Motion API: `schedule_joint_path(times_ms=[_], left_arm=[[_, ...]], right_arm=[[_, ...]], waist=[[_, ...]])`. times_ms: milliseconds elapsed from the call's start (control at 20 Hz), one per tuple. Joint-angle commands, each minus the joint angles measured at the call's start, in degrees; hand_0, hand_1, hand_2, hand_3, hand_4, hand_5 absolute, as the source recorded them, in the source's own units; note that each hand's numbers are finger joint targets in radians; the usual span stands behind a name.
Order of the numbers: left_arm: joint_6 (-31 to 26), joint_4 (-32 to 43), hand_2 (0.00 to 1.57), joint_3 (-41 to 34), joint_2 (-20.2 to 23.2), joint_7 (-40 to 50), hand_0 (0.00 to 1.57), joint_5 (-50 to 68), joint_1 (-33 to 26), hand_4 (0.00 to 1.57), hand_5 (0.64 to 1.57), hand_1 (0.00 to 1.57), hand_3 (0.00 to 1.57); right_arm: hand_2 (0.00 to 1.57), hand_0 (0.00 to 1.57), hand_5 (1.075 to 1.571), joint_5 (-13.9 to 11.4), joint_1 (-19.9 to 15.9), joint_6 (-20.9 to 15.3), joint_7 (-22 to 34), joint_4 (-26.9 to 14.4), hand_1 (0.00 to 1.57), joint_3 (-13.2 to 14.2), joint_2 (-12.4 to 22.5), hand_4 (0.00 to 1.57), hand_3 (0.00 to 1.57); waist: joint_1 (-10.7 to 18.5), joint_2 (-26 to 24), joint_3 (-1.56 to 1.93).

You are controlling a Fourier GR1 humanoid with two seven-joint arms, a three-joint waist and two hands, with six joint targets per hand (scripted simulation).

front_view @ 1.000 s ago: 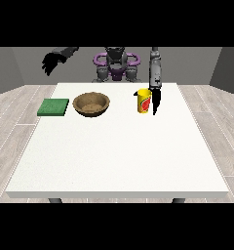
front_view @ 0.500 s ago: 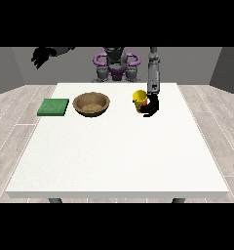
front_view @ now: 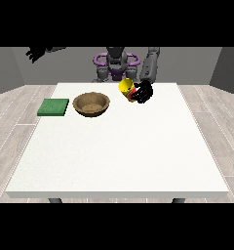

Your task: Pick the cup and pour the ball into the bowl, then pick the bowl and place it on the pad

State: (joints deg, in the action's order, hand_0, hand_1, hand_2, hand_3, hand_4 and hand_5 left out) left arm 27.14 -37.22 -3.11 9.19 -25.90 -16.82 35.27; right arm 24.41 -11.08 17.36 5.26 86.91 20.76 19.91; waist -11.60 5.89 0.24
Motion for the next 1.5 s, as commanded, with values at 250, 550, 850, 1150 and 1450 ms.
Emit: schedule_joint_path(times_ms=[250, 550, 850, 1150, 1450], left_arm=[[13.6, 8.5, 1.57, 18.2, -0.3, 24.4, 1.35, -28.0, 7.7, 1.44, 1.54, 1.35, 1.57], [9.4, 11.0, 1.57, 26.1, -8.9, 41.3, 1.36, -38.9, 14.2, 1.44, 1.545, 1.36, 1.57], [-1.7, 9.6, 1.57, 35.0, -9.1, 54.5, 1.35, -46.5, 21.9, 1.36, 1.563, 1.35, 1.57], [-11.5, 11.4, 1.57, 41.7, -9.2, 59.3, 1.4, -55.2, 27.4, 1.04, 1.571, 1.4, 1.57], [-24.7, 0.7, 1.23, 49.2, -9.2, 61.7, 0.25, -55.2, 22.9, 1.08, 1.57, 0.25, 1.56]], right_arm=[[0.0, 0.0, 1.561, -0.6, -0.3, 2.1, 0.1, -7.6, 0.0, -1.1, -0.1, 0.68, 0.08], [0.0, 0.0, 1.559, -0.1, 0.2, 6.3, -5.0, -17.0, 0.0, 3.0, 3.3, 0.68, 0.0], [0.0, 0.0, 1.554, -1.9, -3.9, 3.7, -4.4, -21.9, 0.0, 2.6, 3.6, 0.69, 0.13], [0.0, 0.0, 1.554, -2.3, -6.0, 3.6, -4.9, -23.0, 0.0, 2.1, 3.4, 0.69, 0.26], [0.0, 0.0, 1.553, -3.8, -4.8, 5.9, -8.0, -26.9, 0.0, 0.8, 2.4, 0.69, 0.32]], waist=[[-0.5, -5.9, 0.09], [2.9, -6.9, -0.09], [3.9, -9.2, -0.12], [4.0, -9.1, -0.16], [2.5, -10.8, -0.18]])
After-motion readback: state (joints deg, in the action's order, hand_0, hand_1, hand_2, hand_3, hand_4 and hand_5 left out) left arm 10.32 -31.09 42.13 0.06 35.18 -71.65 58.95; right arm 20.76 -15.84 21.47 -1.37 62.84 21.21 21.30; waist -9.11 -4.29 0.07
